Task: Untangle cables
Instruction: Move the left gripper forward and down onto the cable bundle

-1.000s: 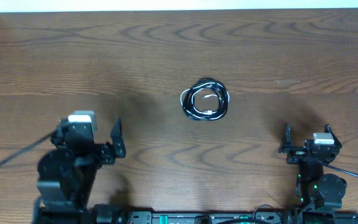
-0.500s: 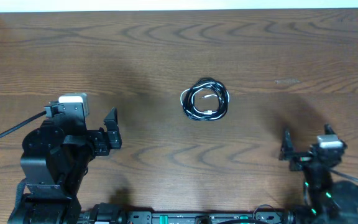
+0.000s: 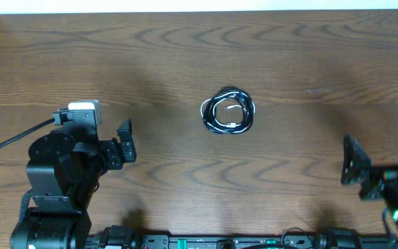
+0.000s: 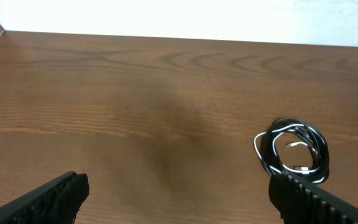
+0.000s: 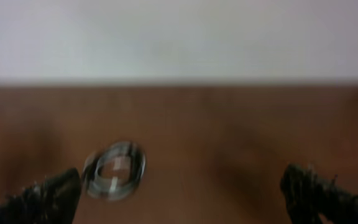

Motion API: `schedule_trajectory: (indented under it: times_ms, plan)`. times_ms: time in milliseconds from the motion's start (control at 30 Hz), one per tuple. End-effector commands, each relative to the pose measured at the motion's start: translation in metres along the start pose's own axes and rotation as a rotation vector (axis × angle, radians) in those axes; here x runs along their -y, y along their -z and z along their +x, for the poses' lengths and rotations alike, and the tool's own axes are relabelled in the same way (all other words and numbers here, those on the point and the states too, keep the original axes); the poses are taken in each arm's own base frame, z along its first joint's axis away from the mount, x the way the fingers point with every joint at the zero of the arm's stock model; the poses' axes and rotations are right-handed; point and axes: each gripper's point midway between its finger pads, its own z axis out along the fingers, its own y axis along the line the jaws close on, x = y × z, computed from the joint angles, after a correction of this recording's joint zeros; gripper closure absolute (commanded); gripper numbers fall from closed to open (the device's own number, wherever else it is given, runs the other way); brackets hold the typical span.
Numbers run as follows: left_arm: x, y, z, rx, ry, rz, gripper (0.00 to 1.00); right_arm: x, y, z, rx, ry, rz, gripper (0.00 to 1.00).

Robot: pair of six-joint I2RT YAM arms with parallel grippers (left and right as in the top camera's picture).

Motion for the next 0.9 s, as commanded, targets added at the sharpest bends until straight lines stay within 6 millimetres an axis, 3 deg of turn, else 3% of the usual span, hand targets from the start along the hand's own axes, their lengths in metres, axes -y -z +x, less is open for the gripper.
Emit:
schedule_trajectory:
  times_ms: [0, 100, 267, 600, 633, 700, 733, 767, 800, 833, 867]
  plan:
    - [0.005, 0.003, -0.005, 0.014, 0.018, 0.03, 0.02, -0.014, -0.016, -0.018, -0.112, 0.061, -0.096, 0.01]
    - [0.01, 0.002, -0.003, 0.003, 0.018, 0.059, 0.02, -0.02, -0.031, -0.025, -0.212, 0.031, -0.151, 0.01]
    - [0.013, -0.008, 0.001, -0.038, 0.02, 0.075, 0.02, -0.024, -0.057, -0.018, -0.314, -0.007, -0.206, 0.01]
    - [0.047, -0.077, 0.029, -0.297, 0.061, 0.271, 0.04, 0.005, -0.125, 0.013, -0.521, -0.035, -0.121, 0.01]
    - [0.048, -0.084, 0.029, -0.304, 0.061, 0.276, 0.08, 0.009, -0.132, 0.018, -0.543, -0.035, -0.106, 0.06]
    - [0.049, -0.097, 0.028, -0.306, 0.061, 0.277, 0.22, 0.013, -0.143, 0.025, -0.581, -0.016, -0.106, 0.29]
    - [0.049, -0.102, 0.026, -0.302, 0.06, 0.278, 0.38, 0.014, -0.147, 0.029, -0.597, -0.012, -0.109, 0.42]
    - [0.049, -0.108, 0.024, -0.294, 0.059, 0.279, 0.56, 0.015, -0.151, 0.031, -0.609, -0.013, -0.107, 0.63]
    - [0.052, -0.113, 0.02, -0.282, 0.058, 0.292, 0.57, 0.017, -0.157, 0.035, -0.625, -0.015, -0.102, 0.62]
    - [0.053, -0.115, 0.018, -0.275, 0.058, 0.301, 0.52, 0.019, -0.159, 0.036, -0.634, -0.016, -0.098, 0.49]
    - [0.056, -0.117, 0.015, -0.263, 0.056, 0.317, 0.26, 0.02, -0.162, 0.039, -0.646, -0.017, -0.093, 0.24]
